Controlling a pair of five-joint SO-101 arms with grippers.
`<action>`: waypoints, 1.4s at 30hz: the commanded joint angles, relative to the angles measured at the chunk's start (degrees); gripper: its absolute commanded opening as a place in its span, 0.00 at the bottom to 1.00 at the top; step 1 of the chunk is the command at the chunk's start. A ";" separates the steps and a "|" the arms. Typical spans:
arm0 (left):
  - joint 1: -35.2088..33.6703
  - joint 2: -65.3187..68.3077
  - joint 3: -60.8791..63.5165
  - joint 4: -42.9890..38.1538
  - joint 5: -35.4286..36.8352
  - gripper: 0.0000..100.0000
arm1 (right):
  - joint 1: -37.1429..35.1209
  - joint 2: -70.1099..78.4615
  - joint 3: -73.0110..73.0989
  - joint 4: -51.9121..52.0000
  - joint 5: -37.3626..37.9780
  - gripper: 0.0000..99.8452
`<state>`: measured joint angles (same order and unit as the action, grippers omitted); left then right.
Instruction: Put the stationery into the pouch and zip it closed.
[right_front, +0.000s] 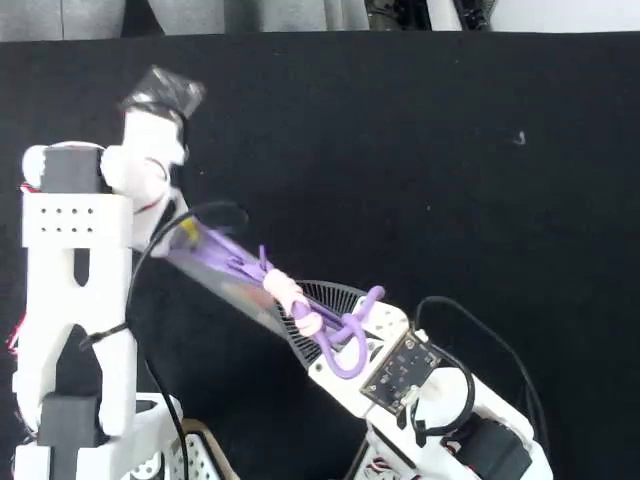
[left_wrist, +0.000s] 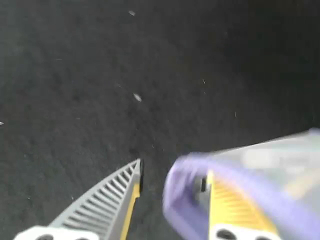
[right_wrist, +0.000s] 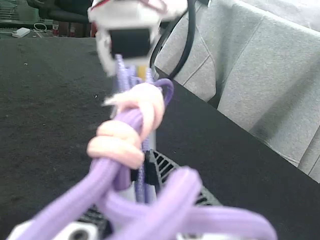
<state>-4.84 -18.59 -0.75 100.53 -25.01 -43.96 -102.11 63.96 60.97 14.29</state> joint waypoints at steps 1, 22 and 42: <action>1.98 -0.09 8.48 0.53 -7.74 0.22 | -0.35 0.13 0.66 1.67 0.26 0.01; 5.05 -1.67 3.38 0.26 2.55 0.03 | -0.09 0.13 -0.31 1.14 -0.09 0.16; 4.88 -6.95 3.47 0.18 2.81 0.03 | -0.18 0.13 -15.43 -0.35 0.09 0.22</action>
<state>0.88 -24.13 4.62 100.88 -22.90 -43.96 -102.02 52.35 62.02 14.55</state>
